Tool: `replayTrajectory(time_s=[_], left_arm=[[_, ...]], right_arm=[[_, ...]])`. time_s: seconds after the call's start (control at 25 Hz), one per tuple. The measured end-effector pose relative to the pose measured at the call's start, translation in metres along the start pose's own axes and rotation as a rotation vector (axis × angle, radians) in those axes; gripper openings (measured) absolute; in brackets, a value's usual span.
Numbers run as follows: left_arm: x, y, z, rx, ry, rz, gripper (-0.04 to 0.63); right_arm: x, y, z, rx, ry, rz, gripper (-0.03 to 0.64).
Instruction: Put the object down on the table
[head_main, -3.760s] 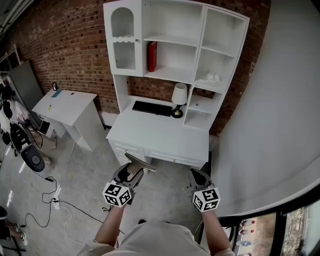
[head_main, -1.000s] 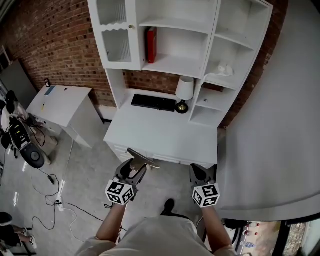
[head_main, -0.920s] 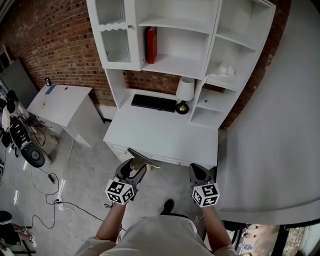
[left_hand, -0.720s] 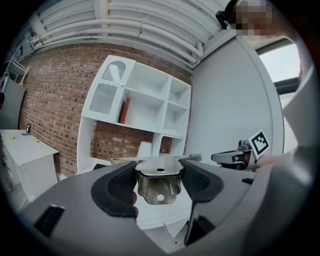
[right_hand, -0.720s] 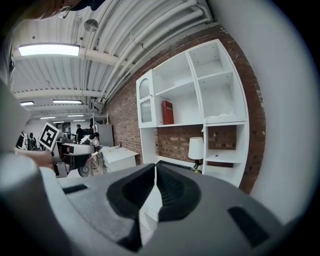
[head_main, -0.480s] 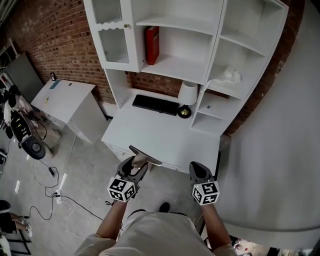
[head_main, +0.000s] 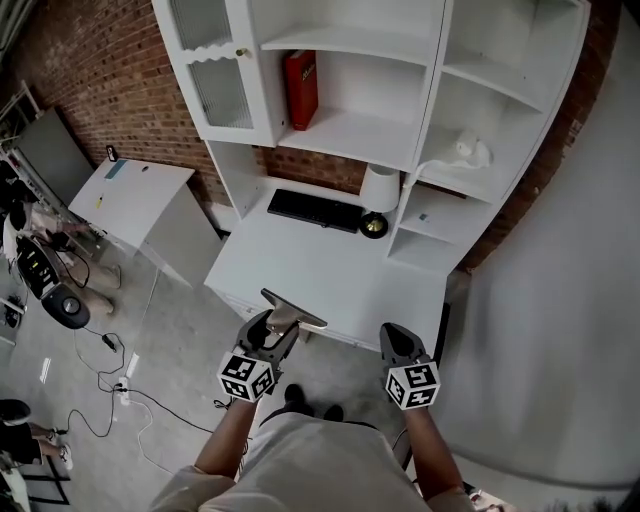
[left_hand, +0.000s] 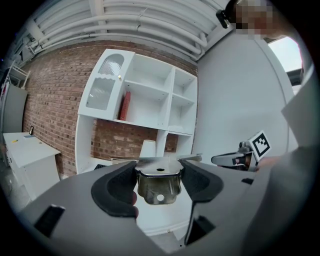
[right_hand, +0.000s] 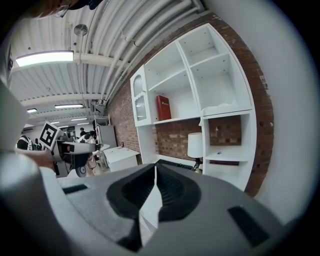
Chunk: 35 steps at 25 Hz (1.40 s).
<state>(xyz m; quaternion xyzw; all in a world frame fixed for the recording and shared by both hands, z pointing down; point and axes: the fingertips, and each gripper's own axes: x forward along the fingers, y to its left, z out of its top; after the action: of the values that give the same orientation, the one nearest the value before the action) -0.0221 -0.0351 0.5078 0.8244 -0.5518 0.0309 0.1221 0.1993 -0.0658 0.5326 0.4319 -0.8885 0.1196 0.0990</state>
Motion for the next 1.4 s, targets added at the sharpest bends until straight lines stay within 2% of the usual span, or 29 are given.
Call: replayTrajectory(time_s=[0.4,0.88,1.08,1.4], left_arm=[[0.051,0.044,-0.001,-0.002,0.029,-0.022,0.268],[0.134,0.136,-0.003,0.020,0.100,-0.080,0.268],[0.159,0.170,-0.016,-0.004,0.139,-0.102,0.268],[0.184,0.221,-0.043,0.005,0.205,-0.110,0.268]], right_arm=[[0.048,-0.025,0.001,0.016,0.029,-0.056,0.003],[0.144,-0.031,0.012,0.034,0.088,-0.132,0.003],[0.180,-0.028,0.009,0.036,0.121,-0.152,0.003],[0.229,-0.026,-0.007,0.069,0.177,-0.185,0.003]])
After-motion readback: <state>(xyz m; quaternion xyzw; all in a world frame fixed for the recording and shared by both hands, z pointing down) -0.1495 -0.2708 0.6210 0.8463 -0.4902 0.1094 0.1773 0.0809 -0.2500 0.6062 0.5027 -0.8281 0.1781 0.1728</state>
